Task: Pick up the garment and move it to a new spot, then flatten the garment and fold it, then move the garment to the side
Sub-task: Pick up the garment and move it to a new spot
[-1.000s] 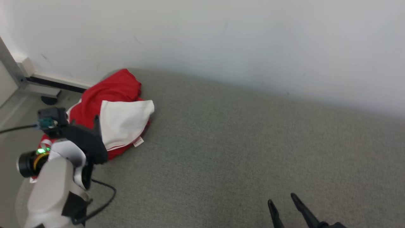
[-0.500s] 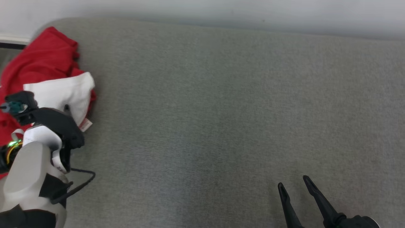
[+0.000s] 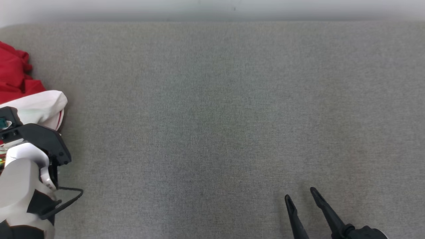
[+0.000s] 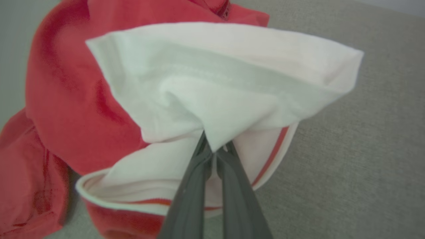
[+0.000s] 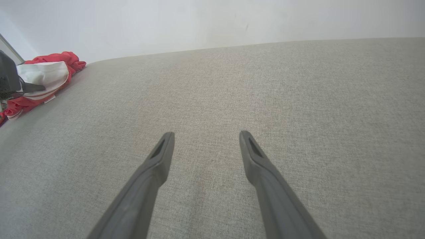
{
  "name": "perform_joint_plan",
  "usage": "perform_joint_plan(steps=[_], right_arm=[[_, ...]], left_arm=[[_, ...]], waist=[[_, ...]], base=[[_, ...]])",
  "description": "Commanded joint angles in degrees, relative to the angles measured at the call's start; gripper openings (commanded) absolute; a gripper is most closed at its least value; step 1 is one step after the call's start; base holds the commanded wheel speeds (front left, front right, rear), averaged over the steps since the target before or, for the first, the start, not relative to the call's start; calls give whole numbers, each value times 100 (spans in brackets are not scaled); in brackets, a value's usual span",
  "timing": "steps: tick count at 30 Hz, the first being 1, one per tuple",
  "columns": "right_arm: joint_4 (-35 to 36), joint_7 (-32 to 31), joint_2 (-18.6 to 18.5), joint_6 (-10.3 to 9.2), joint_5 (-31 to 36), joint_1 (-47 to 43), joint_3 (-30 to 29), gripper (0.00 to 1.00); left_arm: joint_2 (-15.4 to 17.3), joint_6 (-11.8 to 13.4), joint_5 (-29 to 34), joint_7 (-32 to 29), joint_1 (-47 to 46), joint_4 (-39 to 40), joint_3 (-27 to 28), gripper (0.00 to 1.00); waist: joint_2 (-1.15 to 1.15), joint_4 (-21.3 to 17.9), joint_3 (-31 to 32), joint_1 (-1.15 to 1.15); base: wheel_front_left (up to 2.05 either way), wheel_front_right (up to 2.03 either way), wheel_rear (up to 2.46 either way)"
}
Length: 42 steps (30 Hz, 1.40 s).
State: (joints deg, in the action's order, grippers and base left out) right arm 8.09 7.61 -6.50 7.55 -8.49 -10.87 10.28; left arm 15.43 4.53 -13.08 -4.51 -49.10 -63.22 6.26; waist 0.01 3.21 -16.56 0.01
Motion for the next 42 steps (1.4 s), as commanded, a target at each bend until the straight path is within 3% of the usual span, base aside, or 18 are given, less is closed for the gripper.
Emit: perform_joint_plan(steps=[1,5,12,15,20,26,31,36,42], right_arm=[[-54,34,34,-12,-53,15,29,100],[-333,103,119,-12,-147,92,193,100],[-919,377,301,-11,-343,52,333,100],[-1067,483,332,-12,-412,143,301,100],[-1266,623,365,-11,-476,268,172,100],[-1343,682,362,-11,-508,346,62,100],[-1314,696,360,-12,-420,365,-69,100],[-1212,577,363,-11,-301,431,-111,100],[-1060,452,364,-11,-223,538,-66,100]], left_arm=[[54,-26,46,45,79,0,-20,0],[226,-193,80,85,59,62,-109,0],[488,-750,169,252,90,496,-371,0],[491,-982,124,338,-2,891,-509,0],[384,-1148,-63,439,-71,1662,-677,0],[64,-1178,-419,550,-66,2630,-748,0],[-386,-1178,-653,512,29,3569,-922,0],[-899,-1043,-803,529,319,4257,-1116,0],[-1141,-852,-795,632,692,4594,-1486,0]], waist=[[-1,0,327,-1],[-1,20,821,-1],[-1,105,1901,-1],[-1,80,2134,-1],[-1,-94,2453,-1],[-1,-449,2679,-1],[-1,-899,2756,-1],[-1,-1427,2656,-1],[-1,-2072,2326,-1]], base=[[0,0,0],[0,0,0],[0,0,0],[0,0,0],[0,0,0],[0,0,0],[0,0,0],[0,0,0],[0,0,0]])
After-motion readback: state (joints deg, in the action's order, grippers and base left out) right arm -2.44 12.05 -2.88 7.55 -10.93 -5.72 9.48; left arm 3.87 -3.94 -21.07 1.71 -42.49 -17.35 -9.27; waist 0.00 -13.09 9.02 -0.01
